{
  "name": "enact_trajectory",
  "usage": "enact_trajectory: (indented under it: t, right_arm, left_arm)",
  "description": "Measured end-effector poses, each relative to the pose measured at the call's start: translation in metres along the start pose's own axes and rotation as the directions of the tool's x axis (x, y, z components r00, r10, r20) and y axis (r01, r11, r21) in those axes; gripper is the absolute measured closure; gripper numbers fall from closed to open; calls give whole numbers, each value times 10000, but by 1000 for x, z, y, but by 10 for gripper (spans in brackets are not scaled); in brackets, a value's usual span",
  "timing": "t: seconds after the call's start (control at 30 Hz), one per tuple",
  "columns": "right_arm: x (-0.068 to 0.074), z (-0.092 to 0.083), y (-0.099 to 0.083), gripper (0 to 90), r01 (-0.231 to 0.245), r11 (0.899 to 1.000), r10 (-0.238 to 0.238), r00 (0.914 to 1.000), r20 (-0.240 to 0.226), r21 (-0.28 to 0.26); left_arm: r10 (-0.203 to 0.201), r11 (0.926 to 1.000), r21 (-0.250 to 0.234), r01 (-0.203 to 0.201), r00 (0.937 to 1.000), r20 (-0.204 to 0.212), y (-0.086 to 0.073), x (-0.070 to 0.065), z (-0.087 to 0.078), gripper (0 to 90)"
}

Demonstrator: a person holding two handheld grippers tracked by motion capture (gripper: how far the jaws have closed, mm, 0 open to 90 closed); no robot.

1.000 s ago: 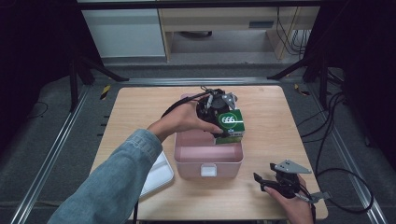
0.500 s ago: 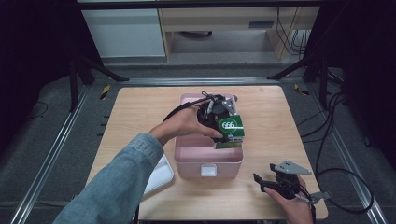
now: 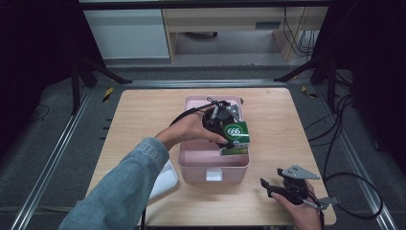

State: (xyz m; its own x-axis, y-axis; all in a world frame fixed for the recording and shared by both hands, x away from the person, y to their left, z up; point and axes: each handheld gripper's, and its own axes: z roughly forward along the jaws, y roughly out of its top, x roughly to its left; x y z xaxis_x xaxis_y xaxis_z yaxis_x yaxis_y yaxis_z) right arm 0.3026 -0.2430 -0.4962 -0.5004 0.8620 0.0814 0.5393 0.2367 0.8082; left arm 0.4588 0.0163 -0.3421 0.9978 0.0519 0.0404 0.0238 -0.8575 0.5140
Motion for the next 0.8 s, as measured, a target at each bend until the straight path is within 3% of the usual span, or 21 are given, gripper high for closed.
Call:
enact_trajectory:
  t: [0.37,0.8]
  right_arm:
    - [-2,-5,-4,217,-99,9999,99,9998,173,39]
    - [0,-5,-5,217,-115,9999,114,9997,206,76]
  left_arm:
    - [133,9999,-84,-133,9999,104,-6,4,11,175]
    - [198,9997,160,-200,9997,141,-16,2,32,172]
